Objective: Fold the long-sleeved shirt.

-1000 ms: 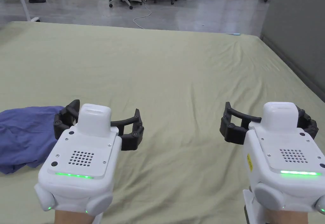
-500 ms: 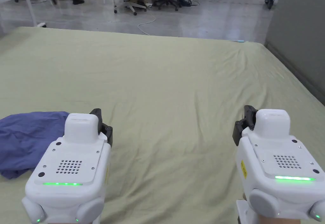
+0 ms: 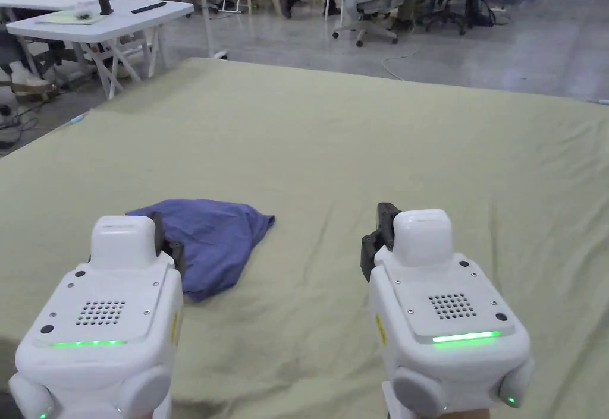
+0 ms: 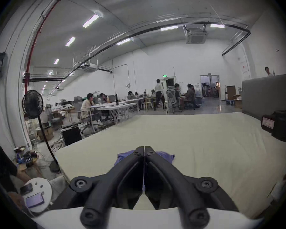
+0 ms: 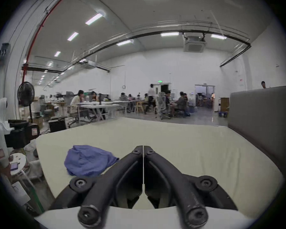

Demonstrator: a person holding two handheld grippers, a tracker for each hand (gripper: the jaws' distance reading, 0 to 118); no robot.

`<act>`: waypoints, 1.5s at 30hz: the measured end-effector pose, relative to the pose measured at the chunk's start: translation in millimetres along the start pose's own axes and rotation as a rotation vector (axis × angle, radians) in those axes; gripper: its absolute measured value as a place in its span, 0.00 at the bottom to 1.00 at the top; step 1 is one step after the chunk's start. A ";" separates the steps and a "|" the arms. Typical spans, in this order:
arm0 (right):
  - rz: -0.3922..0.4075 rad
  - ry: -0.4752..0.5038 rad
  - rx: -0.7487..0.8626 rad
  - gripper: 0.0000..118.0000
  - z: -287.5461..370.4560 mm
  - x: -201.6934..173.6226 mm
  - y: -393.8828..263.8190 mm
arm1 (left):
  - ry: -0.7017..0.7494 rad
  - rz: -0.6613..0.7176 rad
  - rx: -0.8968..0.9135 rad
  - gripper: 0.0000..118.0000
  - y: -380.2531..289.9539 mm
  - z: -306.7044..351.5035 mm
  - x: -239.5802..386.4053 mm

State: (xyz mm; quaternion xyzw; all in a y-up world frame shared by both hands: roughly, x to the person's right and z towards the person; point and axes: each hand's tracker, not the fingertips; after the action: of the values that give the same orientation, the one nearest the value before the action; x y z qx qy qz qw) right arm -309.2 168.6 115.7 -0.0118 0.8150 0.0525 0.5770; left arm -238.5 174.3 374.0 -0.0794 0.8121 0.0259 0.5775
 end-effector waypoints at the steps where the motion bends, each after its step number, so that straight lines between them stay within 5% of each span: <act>1: 0.002 0.008 -0.002 0.00 0.4 -2.9 -0.5 | 0.000 0.007 -0.019 0.00 -0.5 -3.5 -1.3; 6: 0.000 0.019 -0.008 0.00 4.0 -13.2 -6.3 | -0.043 0.081 -0.242 0.06 -0.6 -62.8 -10.8; 9: -0.009 0.032 -0.034 0.00 3.4 -17.6 -11.9 | -0.078 0.158 -0.456 0.91 -13.0 -131.0 -21.2; 10: -0.006 0.034 -0.041 0.00 3.2 -19.0 -14.1 | -0.080 0.160 -0.546 1.00 -18.2 -153.3 -20.2; 17: 0.003 0.040 -0.101 0.00 -9.0 -21.3 -24.6 | -0.039 0.005 -0.744 0.98 -82.9 -257.5 -12.7; 21: 0.016 0.014 -0.121 0.00 -17.8 -18.1 -26.7 | -0.029 -0.002 -0.921 0.82 -120.0 -278.1 -3.9; 23: 0.009 0.009 -0.131 0.00 -18.2 -15.4 -27.4 | 0.044 -0.089 -0.871 0.79 -124.4 -282.0 -2.6; 24: 0.007 0.010 -0.135 0.00 -19.9 -13.8 -28.5 | 0.040 -0.072 -0.849 0.69 -116.3 -279.4 -3.1; 26: 0.009 0.004 -0.137 0.00 -18.7 -12.4 -30.6 | 0.029 -0.030 -0.799 0.14 -100.1 -275.9 -11.5; 31: -0.011 -0.023 -0.148 0.00 -14.5 -1.3 -29.5 | -0.122 -0.046 -0.653 0.14 -34.6 -230.7 8.0; 35: -0.052 -0.097 -0.124 0.00 -1.9 20.8 -18.2 | -0.398 0.081 -0.562 0.14 18.2 -193.2 66.4; 45: -0.102 -0.405 -0.082 0.00 64.9 117.6 1.6 | -1.000 -0.013 -0.586 0.14 -2.5 -104.8 345.6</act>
State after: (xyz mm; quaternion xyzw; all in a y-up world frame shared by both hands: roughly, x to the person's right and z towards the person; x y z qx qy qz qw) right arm -287.7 181.5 -16.2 -0.0654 0.6778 0.0576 0.7300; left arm -446.6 123.5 83.3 -0.2191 0.3988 0.2806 0.8451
